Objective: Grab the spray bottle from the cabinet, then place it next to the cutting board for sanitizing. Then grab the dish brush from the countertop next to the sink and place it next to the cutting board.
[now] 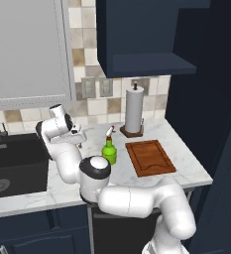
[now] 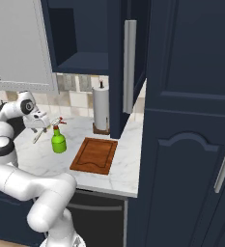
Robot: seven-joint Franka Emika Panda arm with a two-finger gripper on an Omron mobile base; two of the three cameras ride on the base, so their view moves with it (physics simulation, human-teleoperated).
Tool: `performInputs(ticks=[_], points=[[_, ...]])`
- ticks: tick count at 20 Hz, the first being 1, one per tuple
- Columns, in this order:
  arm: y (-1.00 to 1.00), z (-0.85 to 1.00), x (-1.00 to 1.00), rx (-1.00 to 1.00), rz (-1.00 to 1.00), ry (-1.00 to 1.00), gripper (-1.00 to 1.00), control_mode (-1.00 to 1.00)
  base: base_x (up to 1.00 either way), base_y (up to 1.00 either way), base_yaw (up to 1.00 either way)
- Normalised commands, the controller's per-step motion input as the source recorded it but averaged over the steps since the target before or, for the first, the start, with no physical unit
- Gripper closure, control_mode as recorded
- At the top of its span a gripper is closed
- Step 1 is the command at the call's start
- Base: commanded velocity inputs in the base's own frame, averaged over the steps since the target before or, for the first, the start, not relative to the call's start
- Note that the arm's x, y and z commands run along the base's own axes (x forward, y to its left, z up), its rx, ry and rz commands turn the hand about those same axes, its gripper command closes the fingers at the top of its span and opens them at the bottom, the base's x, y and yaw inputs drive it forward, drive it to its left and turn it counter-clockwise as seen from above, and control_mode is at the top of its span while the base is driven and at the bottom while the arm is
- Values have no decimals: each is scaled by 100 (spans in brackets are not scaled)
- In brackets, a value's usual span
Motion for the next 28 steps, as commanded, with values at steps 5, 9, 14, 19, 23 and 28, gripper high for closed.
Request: performInputs(ticks=[5,9,14,19,23,28], points=[[0,-30,16,1,0,1,-100,-100,0,0,0],[0,-44,6,3,0,0,100,-100,0,0,0],[0,-46,0,3,0,0,100,-100,0,0,0],[0,-48,0,2,0,0,100,-100,0,0,0],[13,-20,-6,3,0,0,100,-100,0,0,0],[37,0,-38,3,0,0,100,-100,0,0,0]])
